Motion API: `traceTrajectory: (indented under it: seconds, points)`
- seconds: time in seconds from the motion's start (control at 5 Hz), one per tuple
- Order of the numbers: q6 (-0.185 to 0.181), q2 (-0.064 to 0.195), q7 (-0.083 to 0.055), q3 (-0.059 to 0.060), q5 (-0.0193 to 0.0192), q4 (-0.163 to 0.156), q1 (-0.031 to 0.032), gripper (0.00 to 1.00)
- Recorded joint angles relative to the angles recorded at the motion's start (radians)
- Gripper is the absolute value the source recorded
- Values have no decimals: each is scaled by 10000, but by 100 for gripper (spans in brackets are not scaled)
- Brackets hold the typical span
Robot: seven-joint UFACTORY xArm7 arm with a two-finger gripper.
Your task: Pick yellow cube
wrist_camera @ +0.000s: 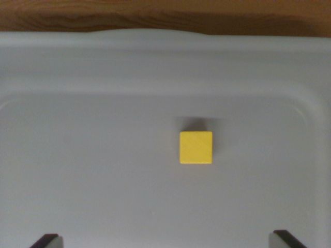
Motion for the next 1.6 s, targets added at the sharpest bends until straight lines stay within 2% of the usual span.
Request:
traceTrajectory:
  seconds: [0.2,0.4,0.6,0.8,1.0,1.2,1.4,1.6]
  points:
    - [0,0,0,0,0,0,0,0]
    - [-396,309,-62,-32,24,-158,-29,0]
    - [-396,309,-62,-32,24,-158,-29,0]
    - [-822,641,-130,-66,50,-328,-61,0]
    - [-822,641,-130,-66,50,-328,-61,0]
    - [-1269,990,-200,-102,77,-507,-94,0]
    - [-1269,990,-200,-102,77,-507,-94,0]
    - [-1732,1351,-273,-139,106,-692,-128,0]
